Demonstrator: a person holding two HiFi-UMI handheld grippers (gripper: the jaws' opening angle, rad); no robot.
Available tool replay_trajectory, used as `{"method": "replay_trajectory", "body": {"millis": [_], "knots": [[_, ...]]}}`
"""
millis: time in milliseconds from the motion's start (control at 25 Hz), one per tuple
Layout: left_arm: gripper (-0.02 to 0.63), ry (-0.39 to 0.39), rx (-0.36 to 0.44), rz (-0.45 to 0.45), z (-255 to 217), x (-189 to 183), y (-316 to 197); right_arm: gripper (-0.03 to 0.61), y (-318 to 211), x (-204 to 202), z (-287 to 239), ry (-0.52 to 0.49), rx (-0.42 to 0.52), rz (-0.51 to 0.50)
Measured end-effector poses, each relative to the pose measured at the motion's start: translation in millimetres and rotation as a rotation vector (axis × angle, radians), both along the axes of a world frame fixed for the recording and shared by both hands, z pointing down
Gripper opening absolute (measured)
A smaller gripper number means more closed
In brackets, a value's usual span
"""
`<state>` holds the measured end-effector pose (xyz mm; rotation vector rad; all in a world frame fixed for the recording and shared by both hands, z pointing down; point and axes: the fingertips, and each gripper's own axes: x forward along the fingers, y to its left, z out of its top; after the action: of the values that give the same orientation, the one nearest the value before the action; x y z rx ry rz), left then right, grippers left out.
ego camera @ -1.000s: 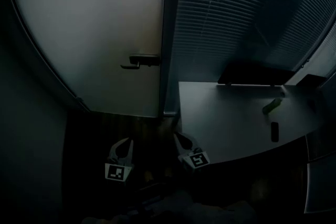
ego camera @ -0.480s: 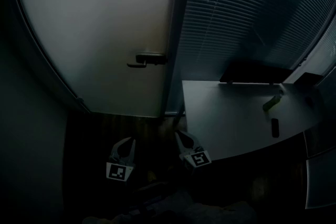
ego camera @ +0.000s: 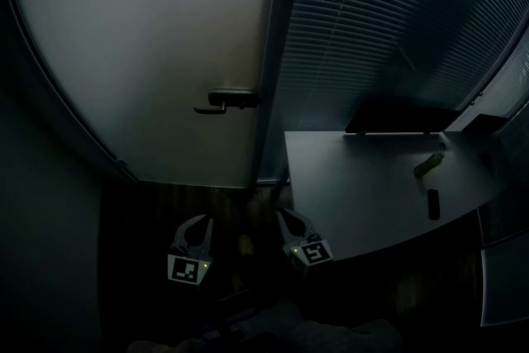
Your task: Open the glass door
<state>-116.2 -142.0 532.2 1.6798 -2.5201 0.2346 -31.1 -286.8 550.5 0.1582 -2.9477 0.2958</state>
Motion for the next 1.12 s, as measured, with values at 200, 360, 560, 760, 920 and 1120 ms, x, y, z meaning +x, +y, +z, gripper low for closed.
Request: {"method": "replay_trajectory", "body": {"millis": [200,360,560,760,920,1120], "knots": [[0.003,0.0,-0.006,0.011,-12.1,-33.2,-34.5,0.002,-36.4,-33.4,-5.5,-0.006,-0.017,0.01],[0.003,-0.006,-0.005,0.018,-25.5,-65.6,-59.9,0.002,-62.1,-63.3,-11.2,-0.011,-0.023,0.015],[0.005,-0.005,-0.012,0.018,-24.0,-99.9,-88.1,0.002,-86.1,-94.0,-6.0,-0.002,-0.032,0.001],[0.005,-0.023,-0.028,0.025,-20.7,-122.3,-106.9,0.002,-105.1,-115.2,-2.8,-0.008,-0.042,-0.002],[0.014,-0.06,-0.059,0.035,-22.4,-139.1,-119.5,0.002,-116.9,-127.7,-3.6,-0.01,-0.045,-0.012],[0.025,-0.111,-0.107,0.06,-24.1,-158.9,-132.9,0.002,-135.9,-136.1,-2.7,-0.018,-0.043,0.01]]}}
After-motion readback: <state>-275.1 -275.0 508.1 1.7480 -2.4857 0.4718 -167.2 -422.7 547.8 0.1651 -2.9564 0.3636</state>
